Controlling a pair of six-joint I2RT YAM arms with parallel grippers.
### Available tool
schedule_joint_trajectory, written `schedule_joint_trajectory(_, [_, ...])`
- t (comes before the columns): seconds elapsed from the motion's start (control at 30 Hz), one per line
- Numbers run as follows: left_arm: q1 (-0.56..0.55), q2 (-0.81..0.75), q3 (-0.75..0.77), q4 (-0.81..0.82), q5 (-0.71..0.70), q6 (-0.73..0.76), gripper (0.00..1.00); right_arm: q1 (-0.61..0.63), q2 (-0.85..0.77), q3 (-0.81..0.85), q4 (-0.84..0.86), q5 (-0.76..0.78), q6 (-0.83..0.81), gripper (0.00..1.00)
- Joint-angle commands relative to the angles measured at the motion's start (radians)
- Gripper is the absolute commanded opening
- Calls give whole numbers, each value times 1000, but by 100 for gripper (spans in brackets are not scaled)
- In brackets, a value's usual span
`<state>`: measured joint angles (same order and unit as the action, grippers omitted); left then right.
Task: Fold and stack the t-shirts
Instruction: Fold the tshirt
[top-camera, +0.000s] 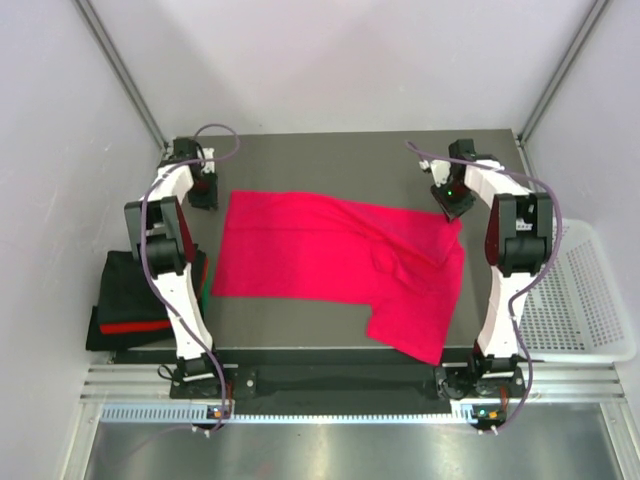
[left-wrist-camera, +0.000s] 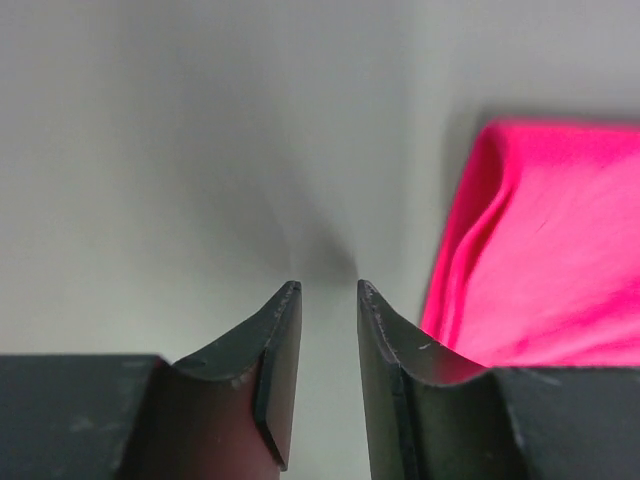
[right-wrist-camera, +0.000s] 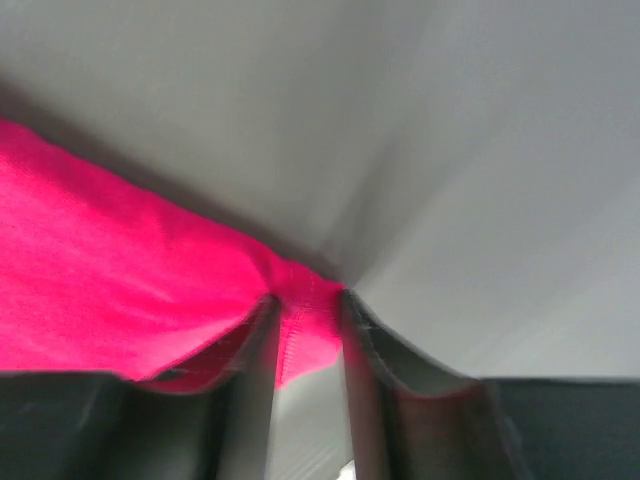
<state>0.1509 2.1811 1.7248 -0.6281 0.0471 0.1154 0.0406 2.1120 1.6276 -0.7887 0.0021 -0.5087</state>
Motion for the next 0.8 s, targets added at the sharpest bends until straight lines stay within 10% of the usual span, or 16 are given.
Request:
schedule_joint_trajectory(0.0, [58,96,142,-159,324,-75,35,-33,54,83,-33,-72,33,24])
schedule_joint_trajectory(0.1, [61,161,200,-194,408,-77,37,-33,62,74,-2,-70,47,0])
schedule_joint_trajectory(0.5, [65,210,252,-180,616,-145,37,-103,100,178,122,-43,145,0])
schedule_joint_trajectory(0.77, [79,76,168,-138,635,-160,37,-105,-89,71,148,-47,156,42])
